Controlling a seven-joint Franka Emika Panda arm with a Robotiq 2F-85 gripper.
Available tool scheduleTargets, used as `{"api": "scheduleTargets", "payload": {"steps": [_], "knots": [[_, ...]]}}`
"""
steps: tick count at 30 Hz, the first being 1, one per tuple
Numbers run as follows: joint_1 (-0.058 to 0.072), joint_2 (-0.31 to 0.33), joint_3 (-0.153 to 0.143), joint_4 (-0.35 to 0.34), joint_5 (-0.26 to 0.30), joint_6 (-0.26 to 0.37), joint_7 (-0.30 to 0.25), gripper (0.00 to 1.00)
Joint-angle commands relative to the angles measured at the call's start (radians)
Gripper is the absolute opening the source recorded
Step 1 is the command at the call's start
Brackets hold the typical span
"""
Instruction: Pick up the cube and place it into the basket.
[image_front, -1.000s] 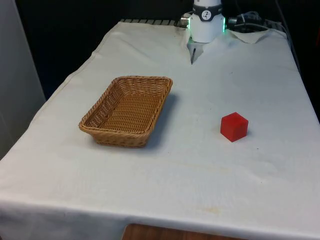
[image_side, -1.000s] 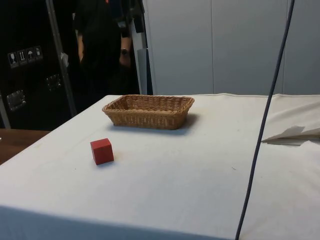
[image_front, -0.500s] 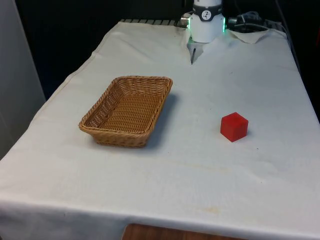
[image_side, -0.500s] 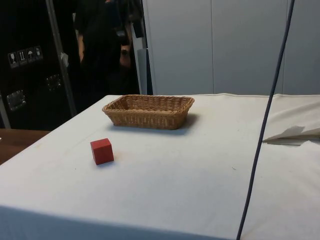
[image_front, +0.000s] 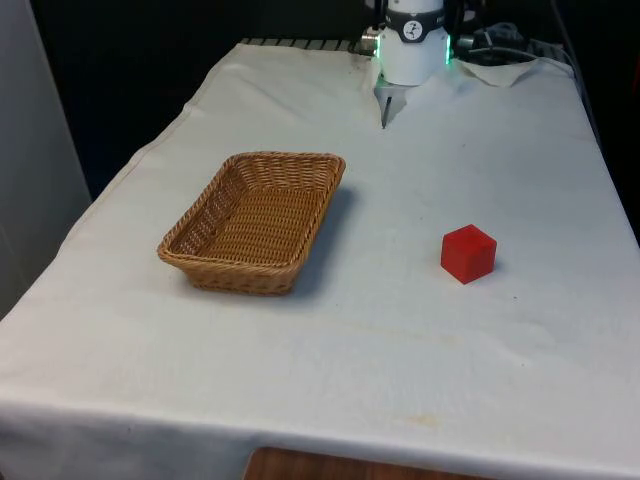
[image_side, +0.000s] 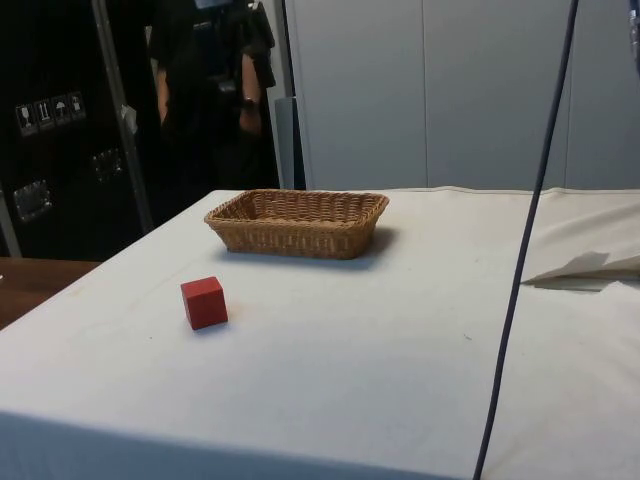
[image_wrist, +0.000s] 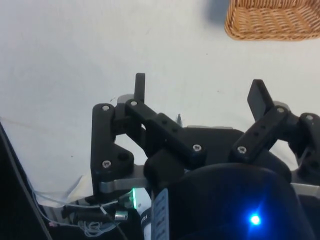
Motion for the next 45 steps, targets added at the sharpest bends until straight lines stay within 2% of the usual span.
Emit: {"api": "scheduleTargets", "payload": {"steps": [1, 19, 20, 24, 36, 45], "knots": [[0.003, 0.009, 0.001, 0.008, -0.010, 0.000, 0.013, 1.00], [-0.003, 0.045, 0.007, 0.011, -0.014, 0.024, 0.039, 1.00], [-0.002, 0.044, 0.008, 0.016, -0.014, 0.011, 0.034, 1.00], [-0.005, 0.056, 0.005, 0.011, -0.014, 0.032, 0.047, 1.00], [-0.006, 0.073, 0.006, 0.014, -0.016, 0.027, 0.066, 1.00], [-0.003, 0.123, 0.015, 0.040, -0.015, 0.086, 0.087, 1.00]]}}
